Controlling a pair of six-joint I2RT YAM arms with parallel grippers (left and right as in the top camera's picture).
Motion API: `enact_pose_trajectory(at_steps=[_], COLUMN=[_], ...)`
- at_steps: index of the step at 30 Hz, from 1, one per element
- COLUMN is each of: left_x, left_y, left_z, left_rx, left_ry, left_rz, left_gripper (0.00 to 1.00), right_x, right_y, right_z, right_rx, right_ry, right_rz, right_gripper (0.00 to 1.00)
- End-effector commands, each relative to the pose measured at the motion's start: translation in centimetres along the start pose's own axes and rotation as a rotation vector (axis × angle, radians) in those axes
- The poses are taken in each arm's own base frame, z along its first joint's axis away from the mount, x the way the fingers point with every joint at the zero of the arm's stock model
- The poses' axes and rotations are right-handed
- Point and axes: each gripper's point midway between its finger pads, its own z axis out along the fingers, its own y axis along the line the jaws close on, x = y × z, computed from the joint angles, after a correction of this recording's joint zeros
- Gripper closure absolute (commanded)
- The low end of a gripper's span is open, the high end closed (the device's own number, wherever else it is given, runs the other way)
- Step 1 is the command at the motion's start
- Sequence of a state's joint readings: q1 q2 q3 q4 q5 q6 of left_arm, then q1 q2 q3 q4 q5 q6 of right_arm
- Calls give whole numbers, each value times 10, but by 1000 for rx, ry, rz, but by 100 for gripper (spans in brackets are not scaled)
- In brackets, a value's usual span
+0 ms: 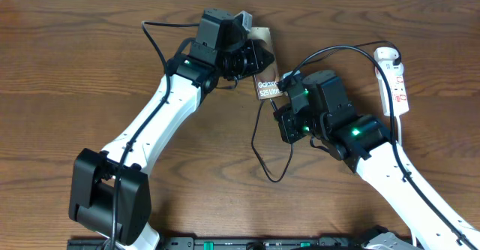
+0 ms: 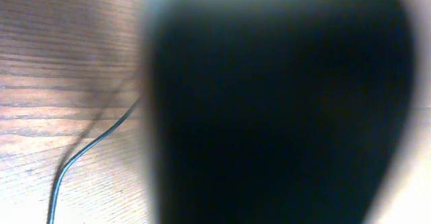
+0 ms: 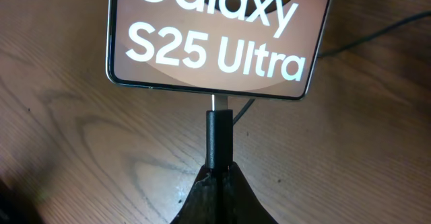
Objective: Plug charger to phone and switch on socket
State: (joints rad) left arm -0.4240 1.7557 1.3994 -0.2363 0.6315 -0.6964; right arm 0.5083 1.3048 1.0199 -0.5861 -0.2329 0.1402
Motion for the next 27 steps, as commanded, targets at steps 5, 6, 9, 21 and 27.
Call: enact_pose_trajectory(at_steps=[5, 6, 9, 21, 27], left_x=[26, 27, 25, -17, -24], left_y=[-38, -37, -34, 2, 8], left_z=[-6, -6, -5, -19, -27], left_rx=[120, 118, 101, -8, 9], left_ry=[117, 119, 110, -42, -43], left_rz=[-15, -17, -21, -59, -79], left_gripper=[93, 93, 93, 93, 93], right_x=[-26, -27, -27, 0, 1], right_y=[-6, -6, -6, 27, 34], right_z=[-5, -5, -5, -6, -7], right_rx=[61, 61, 60, -144, -185], right_ry=[-89, -91, -90, 21, 26], right_rz=[-68, -72, -72, -54, -49], right_gripper=[99, 99, 99, 99, 99])
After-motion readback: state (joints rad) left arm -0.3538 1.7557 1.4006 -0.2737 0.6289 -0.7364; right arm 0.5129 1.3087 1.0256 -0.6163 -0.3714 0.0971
